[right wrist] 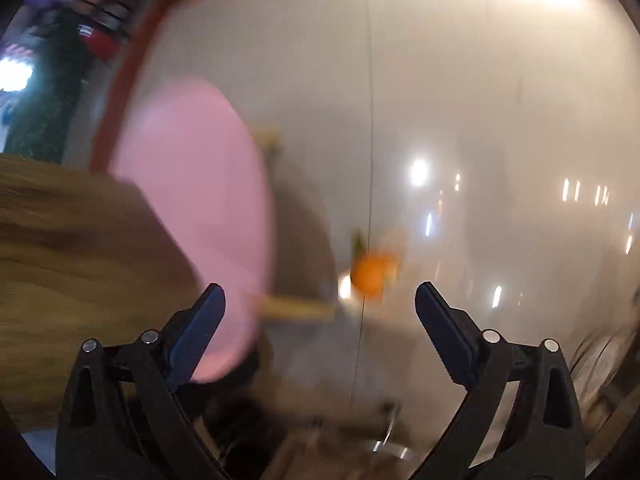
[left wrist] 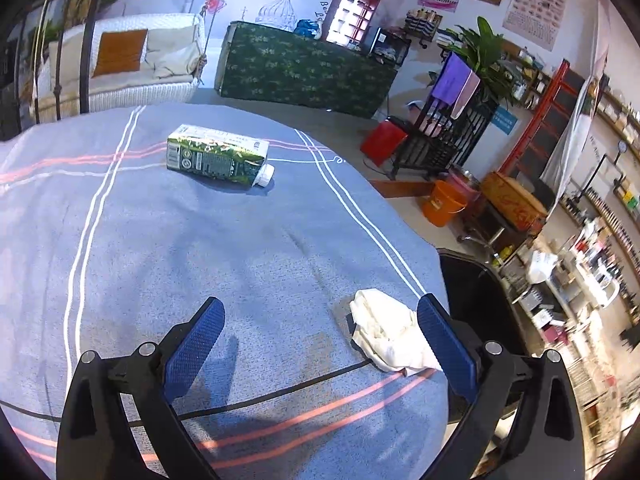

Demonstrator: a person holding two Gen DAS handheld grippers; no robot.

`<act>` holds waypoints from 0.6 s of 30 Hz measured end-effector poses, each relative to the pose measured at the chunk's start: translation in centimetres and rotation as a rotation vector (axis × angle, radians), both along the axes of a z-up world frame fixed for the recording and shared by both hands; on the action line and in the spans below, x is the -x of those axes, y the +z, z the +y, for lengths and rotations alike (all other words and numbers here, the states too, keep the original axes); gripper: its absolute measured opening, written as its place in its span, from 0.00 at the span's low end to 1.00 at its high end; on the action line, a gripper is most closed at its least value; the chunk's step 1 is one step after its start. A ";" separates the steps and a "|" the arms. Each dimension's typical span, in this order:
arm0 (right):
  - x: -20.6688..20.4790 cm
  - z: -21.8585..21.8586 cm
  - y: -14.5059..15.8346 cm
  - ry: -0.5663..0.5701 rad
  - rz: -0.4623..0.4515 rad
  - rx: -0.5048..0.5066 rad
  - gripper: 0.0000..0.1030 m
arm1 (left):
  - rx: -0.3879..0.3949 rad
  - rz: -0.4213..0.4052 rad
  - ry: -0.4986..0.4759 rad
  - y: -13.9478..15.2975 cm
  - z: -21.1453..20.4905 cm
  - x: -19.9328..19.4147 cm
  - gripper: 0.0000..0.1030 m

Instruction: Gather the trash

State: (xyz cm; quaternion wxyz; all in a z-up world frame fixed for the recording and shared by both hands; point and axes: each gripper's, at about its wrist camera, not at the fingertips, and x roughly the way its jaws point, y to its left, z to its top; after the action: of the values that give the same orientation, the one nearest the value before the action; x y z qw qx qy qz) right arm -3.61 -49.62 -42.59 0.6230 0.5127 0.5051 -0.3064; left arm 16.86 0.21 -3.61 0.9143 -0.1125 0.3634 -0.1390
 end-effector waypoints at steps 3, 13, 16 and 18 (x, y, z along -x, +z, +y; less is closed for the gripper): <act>2.2 2.1 -11.0 -0.152 0.025 -0.216 0.76 | -0.045 0.007 0.021 0.2 -0.5 -0.1 0.93; 0.0 2.0 -25.2 -0.225 0.125 -0.327 0.75 | -0.192 -0.001 0.057 -0.3 -2.9 0.7 0.93; -0.6 2.2 -27.4 -0.273 0.099 -0.350 0.74 | -0.216 -0.006 0.064 -0.4 -3.6 0.6 0.93; -1.1 2.6 -28.2 -0.292 0.124 -0.358 0.61 | -0.222 0.004 0.071 -0.5 -3.7 0.3 0.93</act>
State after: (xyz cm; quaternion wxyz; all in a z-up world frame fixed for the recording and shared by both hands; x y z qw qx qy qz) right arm -2.54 -47.01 -70.76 0.4390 0.6629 0.5091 -0.3297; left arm 16.60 -3.52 -4.14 0.9248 -0.0235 0.3741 -0.0653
